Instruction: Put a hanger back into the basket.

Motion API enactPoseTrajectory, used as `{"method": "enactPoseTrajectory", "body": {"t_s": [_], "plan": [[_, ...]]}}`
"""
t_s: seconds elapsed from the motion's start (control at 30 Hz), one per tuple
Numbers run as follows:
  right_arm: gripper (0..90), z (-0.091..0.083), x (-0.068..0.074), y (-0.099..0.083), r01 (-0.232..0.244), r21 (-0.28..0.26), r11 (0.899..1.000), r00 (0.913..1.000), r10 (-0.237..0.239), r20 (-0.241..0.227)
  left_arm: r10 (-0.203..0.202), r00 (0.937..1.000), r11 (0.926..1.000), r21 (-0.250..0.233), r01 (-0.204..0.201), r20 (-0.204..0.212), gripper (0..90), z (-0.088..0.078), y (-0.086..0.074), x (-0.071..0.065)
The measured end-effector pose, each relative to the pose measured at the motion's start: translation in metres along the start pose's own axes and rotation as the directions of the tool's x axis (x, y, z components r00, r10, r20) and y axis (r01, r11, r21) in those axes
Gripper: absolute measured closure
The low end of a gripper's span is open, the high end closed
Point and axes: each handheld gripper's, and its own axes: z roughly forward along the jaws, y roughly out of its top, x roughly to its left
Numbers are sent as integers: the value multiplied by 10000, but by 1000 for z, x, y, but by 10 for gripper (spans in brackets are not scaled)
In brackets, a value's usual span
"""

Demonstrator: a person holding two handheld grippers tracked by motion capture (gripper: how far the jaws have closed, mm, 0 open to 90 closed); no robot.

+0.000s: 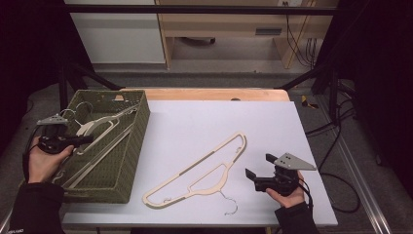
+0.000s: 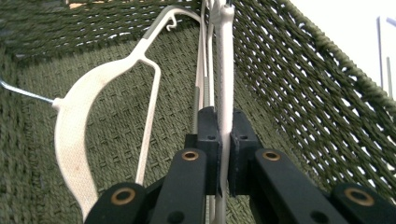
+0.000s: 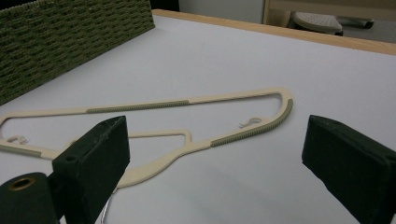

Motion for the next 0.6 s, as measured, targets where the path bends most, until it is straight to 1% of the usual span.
{"method": "enactPoseTrajectory", "body": {"t_s": [0.07,0.13,0.2,0.23,0.27,0.33,0.37,0.4,0.43,0.47,0.5,0.53,0.6], "plan": [[82,0,0,0,8,13,10000,10000,-8,0,-250,9997,9997,66,250,6,849,1,-1,2],[82,0,0,0,-8,28,10000,10000,8,9,-287,9992,9995,106,290,-290,847,2,-3,3],[82,0,1,0,0,14,10000,10000,0,-7,-528,9970,9986,48,531,-559,841,2,-4,6],[82,0,0,0,-2,29,10000,10000,2,-3,-468,9957,9988,133,480,-794,839,3,-4,7],[82,0,0,0,-6,36,10000,10000,6,2,-597,9930,9977,246,625,-1024,835,4,-4,8],[82,0,1,0,3,34,10000,10000,-3,-6,-557,9854,9964,542,652,-1608,826,7,-5,10],[82,1,1,0,0,13,10000,10000,0,-20,-573,9817,9955,645,700,-1819,820,8,-6,11],[82,1,1,0,13,27,10000,10000,-13,-17,-676,9791,9942,699,823,-1918,817,8,-6,13],[82,1,0,-1,76,75,9999,10000,-76,-38,-695,9779,9935,753,859,-1974,814,8,-7,14],[82,1,1,-1,43,96,9999,10000,-42,-48,-682,9747,9924,862,882,-2127,808,9,-7,15],[82,1,1,-1,48,94,9999,10000,-48,-46,-766,9710,9901,976,1008,-2266,799,9,-8,16],[82,1,1,-1,47,99,9999,10000,-47,-60,-846,9686,9880,1061,1119,-2336,787,10,-10,17],[82,2,1,-1,59,108,9999,10000,-58,-69,-1100,9620,9822,1208,1437,-2498,764,11,-14,22]]}}
